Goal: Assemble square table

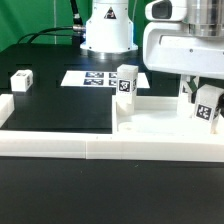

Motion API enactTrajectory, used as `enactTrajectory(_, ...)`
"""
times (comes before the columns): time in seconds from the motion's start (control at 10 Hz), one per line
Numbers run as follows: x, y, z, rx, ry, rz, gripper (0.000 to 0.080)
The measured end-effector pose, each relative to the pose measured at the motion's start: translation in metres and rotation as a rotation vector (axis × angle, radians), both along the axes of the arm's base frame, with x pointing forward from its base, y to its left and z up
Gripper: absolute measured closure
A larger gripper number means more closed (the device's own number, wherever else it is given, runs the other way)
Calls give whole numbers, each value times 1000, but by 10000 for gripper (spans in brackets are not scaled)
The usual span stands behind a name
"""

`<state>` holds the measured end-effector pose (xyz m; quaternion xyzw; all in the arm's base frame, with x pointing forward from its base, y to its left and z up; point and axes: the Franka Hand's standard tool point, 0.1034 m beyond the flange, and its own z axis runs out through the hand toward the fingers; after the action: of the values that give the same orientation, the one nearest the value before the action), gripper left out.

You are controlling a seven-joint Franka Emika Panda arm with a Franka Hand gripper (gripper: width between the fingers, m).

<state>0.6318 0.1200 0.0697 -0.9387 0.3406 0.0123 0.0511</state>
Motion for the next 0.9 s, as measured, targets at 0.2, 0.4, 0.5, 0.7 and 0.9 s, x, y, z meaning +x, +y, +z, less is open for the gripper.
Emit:
enactTrajectory(0.2, -3, 3, -1, -10, -27, -344, 501)
enactTrajectory(0.4, -3, 1, -2, 25, -59, -735, 501)
enactTrajectory(0.5, -4, 0, -2, 67, -63, -887, 501)
enactTrajectory(0.7, -3, 2, -2, 112, -45, -1072, 501)
enactTrajectory(0.9, -3, 1, -2, 131, -38, -1146, 501)
